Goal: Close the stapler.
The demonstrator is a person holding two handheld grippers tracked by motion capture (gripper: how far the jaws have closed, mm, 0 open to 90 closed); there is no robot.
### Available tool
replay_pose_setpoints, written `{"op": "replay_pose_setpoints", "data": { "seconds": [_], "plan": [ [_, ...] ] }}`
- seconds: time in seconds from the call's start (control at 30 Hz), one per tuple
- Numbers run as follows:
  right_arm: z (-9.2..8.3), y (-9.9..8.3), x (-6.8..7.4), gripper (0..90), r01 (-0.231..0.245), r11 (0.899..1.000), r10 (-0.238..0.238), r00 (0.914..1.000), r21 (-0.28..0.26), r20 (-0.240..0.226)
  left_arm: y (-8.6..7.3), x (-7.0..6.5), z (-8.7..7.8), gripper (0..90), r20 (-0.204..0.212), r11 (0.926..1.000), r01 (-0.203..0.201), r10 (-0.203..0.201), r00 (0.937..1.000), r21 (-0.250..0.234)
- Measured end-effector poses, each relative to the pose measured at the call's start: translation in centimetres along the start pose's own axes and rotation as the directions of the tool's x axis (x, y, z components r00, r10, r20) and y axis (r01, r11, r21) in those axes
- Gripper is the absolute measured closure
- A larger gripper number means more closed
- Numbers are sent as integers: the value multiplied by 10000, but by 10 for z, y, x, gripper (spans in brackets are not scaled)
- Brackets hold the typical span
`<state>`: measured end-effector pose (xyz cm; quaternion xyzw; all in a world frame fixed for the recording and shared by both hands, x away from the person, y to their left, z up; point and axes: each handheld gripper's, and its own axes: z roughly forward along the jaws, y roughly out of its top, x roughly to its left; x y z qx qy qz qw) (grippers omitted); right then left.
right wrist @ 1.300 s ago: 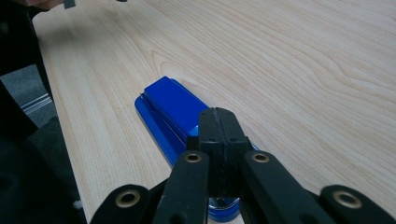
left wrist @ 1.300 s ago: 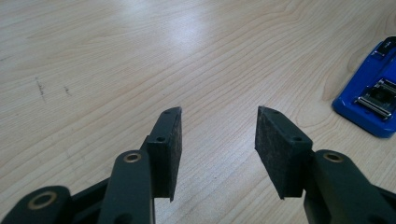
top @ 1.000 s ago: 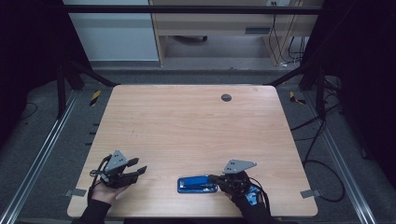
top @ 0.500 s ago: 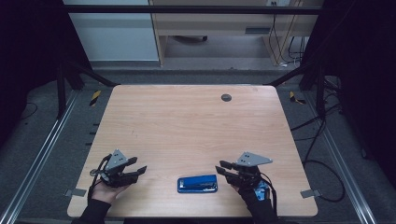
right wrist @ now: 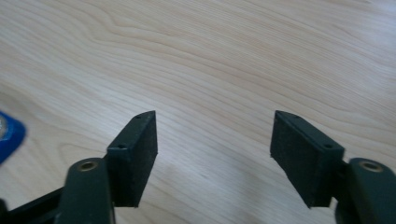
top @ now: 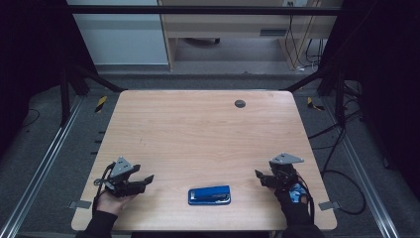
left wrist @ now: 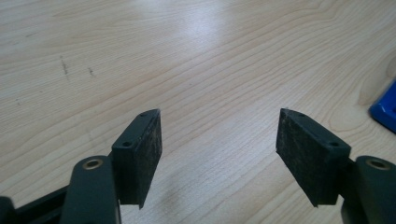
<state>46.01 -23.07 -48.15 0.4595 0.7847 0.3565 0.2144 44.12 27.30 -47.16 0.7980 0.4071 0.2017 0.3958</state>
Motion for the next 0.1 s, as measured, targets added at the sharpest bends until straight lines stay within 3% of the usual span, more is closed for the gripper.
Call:
{"op": "replay_pose_setpoints", "data": {
  "seconds": [0.1],
  "plan": [
    [0, -3, -8, 274, -133, 9998, 130, 9996, 128, 258, 0, 2, 2, 291, -138, 10000, 70, -69, 9999, 58]
  ]
}}
